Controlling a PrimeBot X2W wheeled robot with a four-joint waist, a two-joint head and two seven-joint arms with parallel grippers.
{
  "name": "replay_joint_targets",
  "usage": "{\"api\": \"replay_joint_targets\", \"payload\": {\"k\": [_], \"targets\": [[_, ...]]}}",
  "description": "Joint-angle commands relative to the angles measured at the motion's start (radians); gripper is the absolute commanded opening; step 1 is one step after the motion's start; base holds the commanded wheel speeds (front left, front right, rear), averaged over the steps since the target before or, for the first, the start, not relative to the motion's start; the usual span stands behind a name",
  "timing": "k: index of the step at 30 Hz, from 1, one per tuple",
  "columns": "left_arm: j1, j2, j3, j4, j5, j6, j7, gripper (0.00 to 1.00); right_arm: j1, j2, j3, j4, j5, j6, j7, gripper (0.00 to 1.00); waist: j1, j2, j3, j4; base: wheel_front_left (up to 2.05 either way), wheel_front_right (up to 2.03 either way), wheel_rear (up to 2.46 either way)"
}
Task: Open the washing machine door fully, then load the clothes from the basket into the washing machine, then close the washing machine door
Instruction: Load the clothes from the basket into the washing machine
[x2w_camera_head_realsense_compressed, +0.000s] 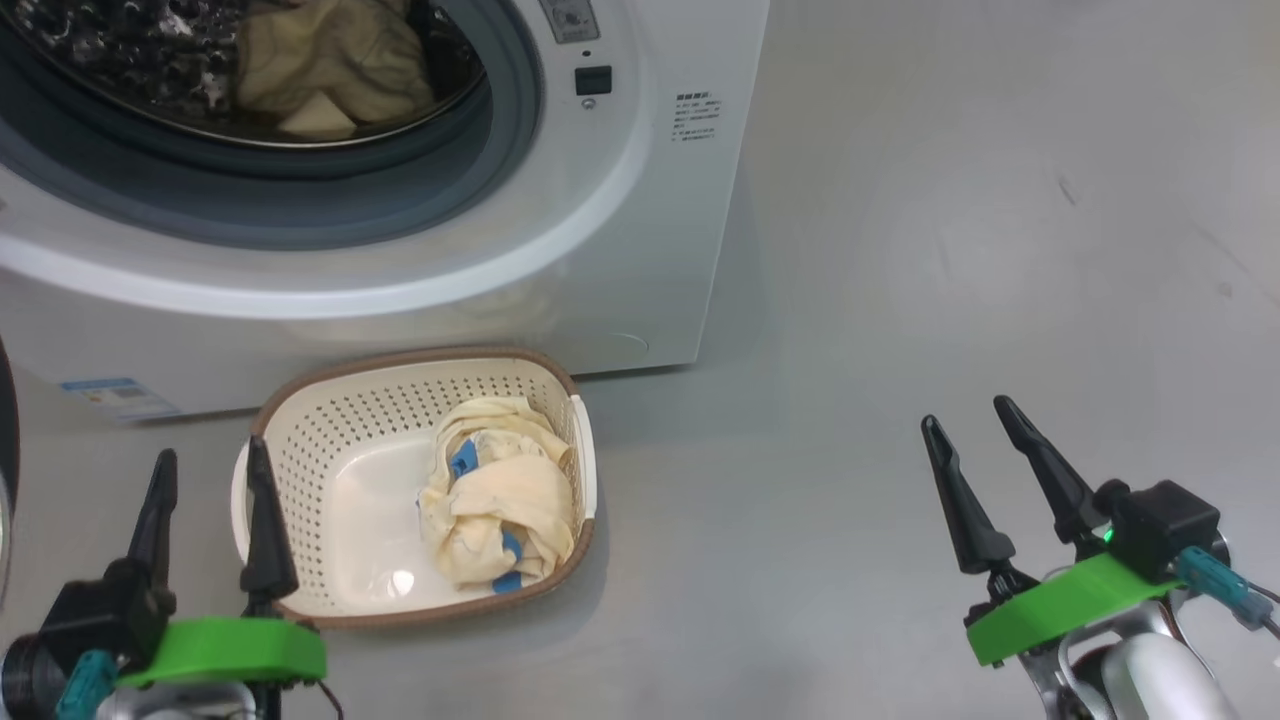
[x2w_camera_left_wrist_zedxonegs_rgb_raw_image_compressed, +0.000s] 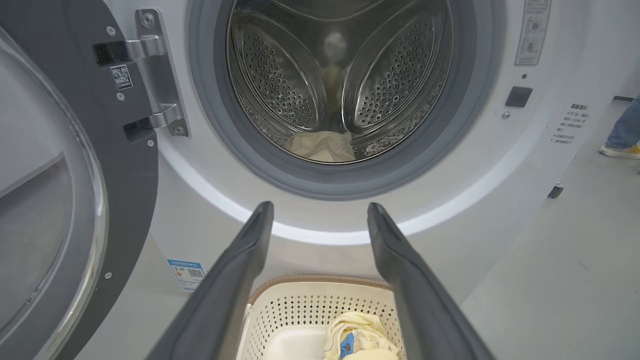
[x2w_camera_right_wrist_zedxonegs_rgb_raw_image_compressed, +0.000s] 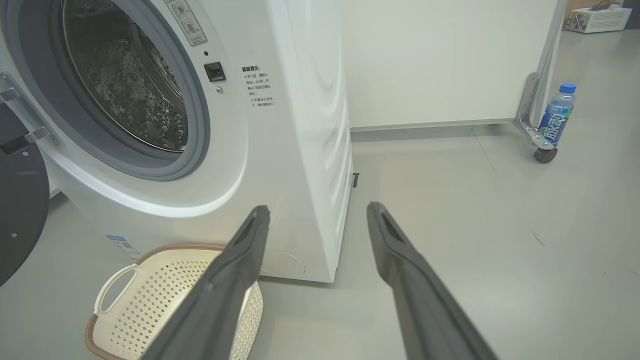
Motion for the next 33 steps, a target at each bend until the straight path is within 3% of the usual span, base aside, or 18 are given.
{"api": "replay_joint_targets", "payload": {"k": [1, 19, 33], "targets": [[-0.067, 0.013, 0.029, -0.015, 0.003, -0.008, -0.012, 1.0, -0.044, -0.007, 0.018, -0.035, 0.001, 0.004, -0.009, 1.0, 0.0, 0.0, 0.038, 0.006, 0.0, 0.0, 0.0], [-0.484, 0.02, -0.043, 0.241, 0.007, -0.119, 0.014, 1.0, -0.171, -0.019, 0.03, -0.078, 0.001, 0.004, -0.009, 1.0, 0.0, 0.0, 0.367, -0.052, 0.0, 0.0, 0.0], [-0.726, -0.016, -0.102, 0.633, -0.027, -0.225, 0.051, 1.0, -0.221, -0.016, 0.018, -0.112, -0.009, 0.004, -0.009, 1.0, 0.0, 0.0, 0.555, -0.075, 0.0, 0.0, 0.0]]}}
